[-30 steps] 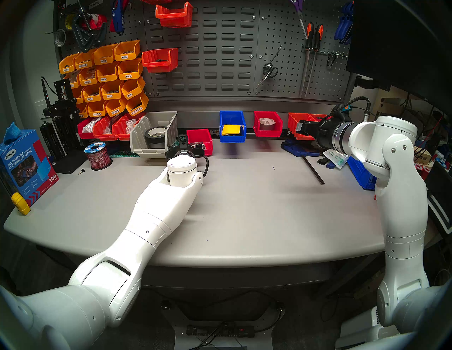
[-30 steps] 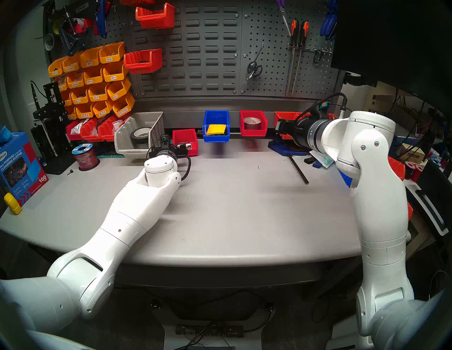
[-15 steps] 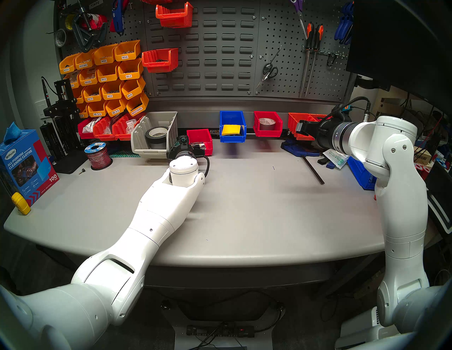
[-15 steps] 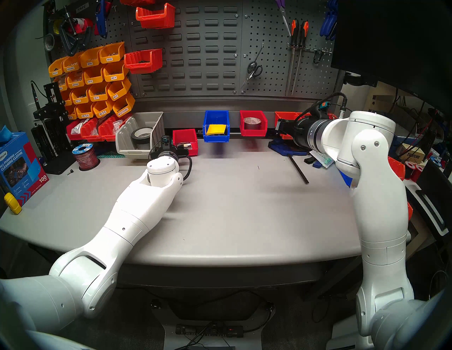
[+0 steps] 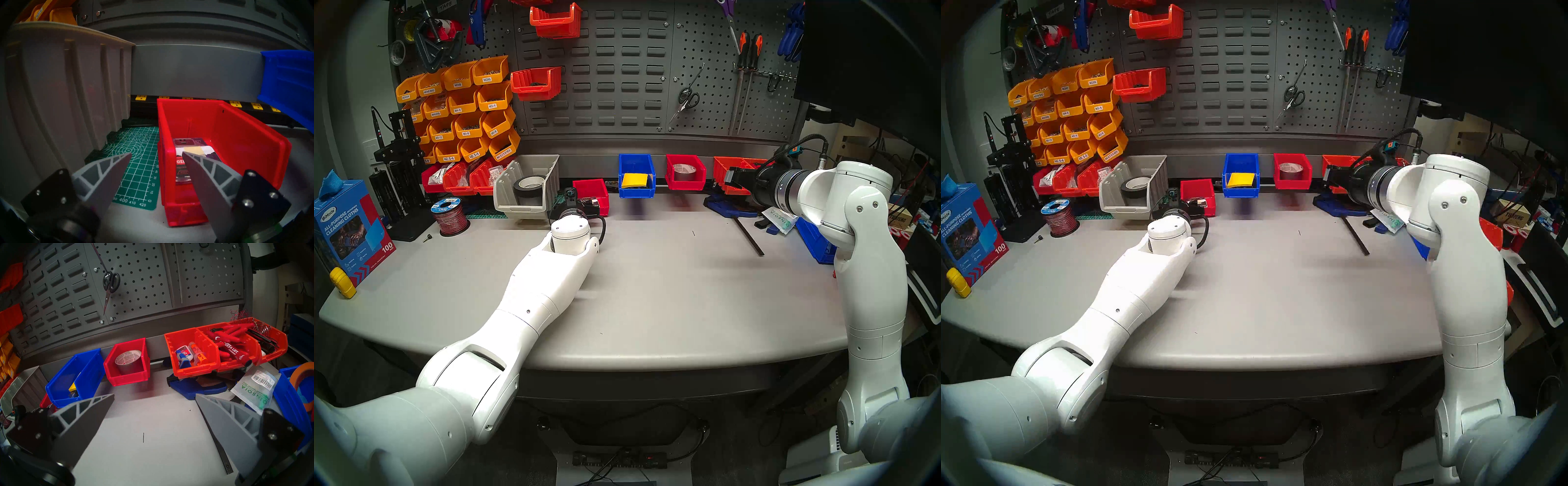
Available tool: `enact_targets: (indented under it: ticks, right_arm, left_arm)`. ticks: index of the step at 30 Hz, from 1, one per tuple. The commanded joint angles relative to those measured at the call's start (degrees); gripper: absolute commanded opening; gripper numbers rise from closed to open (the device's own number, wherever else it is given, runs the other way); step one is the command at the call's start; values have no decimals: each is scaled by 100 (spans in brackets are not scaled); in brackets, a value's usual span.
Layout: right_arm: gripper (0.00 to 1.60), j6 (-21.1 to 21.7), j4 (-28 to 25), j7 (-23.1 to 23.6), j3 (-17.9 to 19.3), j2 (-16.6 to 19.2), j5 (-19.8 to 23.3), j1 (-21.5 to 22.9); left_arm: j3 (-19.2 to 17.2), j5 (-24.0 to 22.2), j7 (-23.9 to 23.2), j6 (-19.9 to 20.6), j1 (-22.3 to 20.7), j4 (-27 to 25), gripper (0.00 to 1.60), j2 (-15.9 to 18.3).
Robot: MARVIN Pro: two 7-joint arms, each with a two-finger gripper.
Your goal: Hang all the unorganized tool boxes onto the wall
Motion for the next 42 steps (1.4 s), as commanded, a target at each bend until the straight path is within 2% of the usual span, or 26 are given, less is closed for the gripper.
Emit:
enact_targets:
  ticks: [1,4,8,9,10,21,31,32,33,35,37,40,41,42]
  right_arm:
    - [160,-13,-48,-579,-2,7,-8,59]
    - [160,-13,-48,-593,-2,4,-2,62]
    - [160,-13,-50,-620,-3,-5,9,67]
    - [160,-13,-42,-488,15,7,-58,48]
    - [160,-13,-49,-607,0,-6,2,66]
    - [160,-13,-44,-520,0,25,-32,48]
    - [160,-13,-36,-390,2,69,-80,24]
    - [160,-13,-35,-390,1,69,-81,24]
    - [160,-13,-37,-400,0,67,-81,26]
    - [160,-13,-37,-401,-1,67,-83,26]
    - [160,-13,-38,-410,-2,64,-84,28]
    - [160,-13,-38,-409,-2,64,-85,28]
    - [160,-13,-39,-417,-3,62,-84,29]
    - [160,-13,-39,-425,-3,60,-81,30]
  left_arm:
    - [16,36,-166,-188,-412,239,123,-96]
    - [13,43,-212,-252,-457,345,107,-127]
    - [10,58,-269,-305,-501,449,45,-154]
    - [8,60,-276,-314,-508,466,45,-159]
    - [7,61,-294,-325,-516,485,3,-161]
    - [-94,62,-370,-365,-552,364,0,-64]
    - [-246,47,-280,-184,-325,-482,0,124]
    - [-246,62,-278,-232,-378,-388,0,97]
    - [-277,35,-230,-137,-250,-657,0,149]
    - [-293,39,-190,-166,-268,-639,0,127]
    - [-345,-8,-106,-30,-70,-1043,0,187]
    - [-338,17,-88,-127,-147,-880,0,129]
    - [-377,-37,-54,-13,15,-1206,0,179]
    - [-379,-25,-39,-82,-45,-1083,0,132]
